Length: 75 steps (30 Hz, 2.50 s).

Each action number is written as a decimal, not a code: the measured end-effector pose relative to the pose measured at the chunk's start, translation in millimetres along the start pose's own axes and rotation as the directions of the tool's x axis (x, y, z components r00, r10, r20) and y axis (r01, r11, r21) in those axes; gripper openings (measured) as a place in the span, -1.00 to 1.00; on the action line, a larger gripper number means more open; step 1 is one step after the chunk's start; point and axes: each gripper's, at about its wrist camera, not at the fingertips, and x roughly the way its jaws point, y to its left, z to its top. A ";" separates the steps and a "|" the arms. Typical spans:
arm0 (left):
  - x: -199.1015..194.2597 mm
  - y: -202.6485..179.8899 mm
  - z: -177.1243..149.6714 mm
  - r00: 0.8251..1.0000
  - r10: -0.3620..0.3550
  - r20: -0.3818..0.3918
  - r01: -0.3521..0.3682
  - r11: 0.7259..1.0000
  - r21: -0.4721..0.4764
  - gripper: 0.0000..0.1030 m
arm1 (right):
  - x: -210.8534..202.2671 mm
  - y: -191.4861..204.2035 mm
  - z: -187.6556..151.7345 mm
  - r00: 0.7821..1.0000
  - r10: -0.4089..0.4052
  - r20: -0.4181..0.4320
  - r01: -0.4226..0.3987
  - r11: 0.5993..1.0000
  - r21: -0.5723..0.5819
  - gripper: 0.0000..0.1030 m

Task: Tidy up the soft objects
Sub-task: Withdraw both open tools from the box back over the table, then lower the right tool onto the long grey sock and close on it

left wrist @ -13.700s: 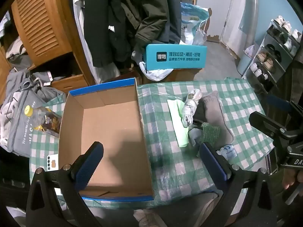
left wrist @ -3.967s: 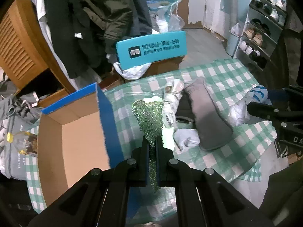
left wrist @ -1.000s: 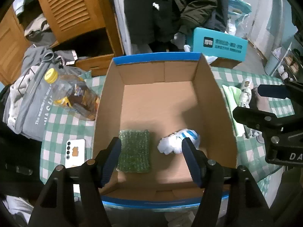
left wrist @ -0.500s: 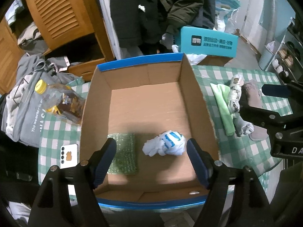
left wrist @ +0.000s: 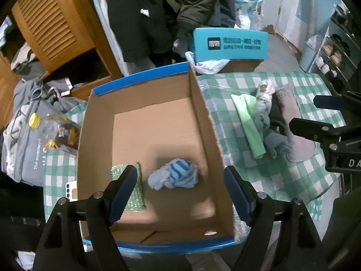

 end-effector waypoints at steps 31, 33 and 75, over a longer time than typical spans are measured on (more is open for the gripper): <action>25.6 -94.8 21.5 0.995 -0.050 -0.084 0.059 0.992 0.113 0.57 | -10.3 -117.5 -53.7 0.999 -0.045 -0.013 0.046 0.982 0.184 0.59; 29.5 -100.0 22.2 0.994 -0.057 -0.096 0.068 0.991 0.116 0.57 | -10.2 -123.1 -56.1 0.999 -0.046 -0.014 0.047 0.980 0.195 0.59; 109.3 -129.8 43.4 0.964 -0.101 -0.247 0.117 0.992 0.053 0.59 | 82.0 -180.6 -62.1 0.988 0.020 -0.151 0.028 0.951 0.308 0.59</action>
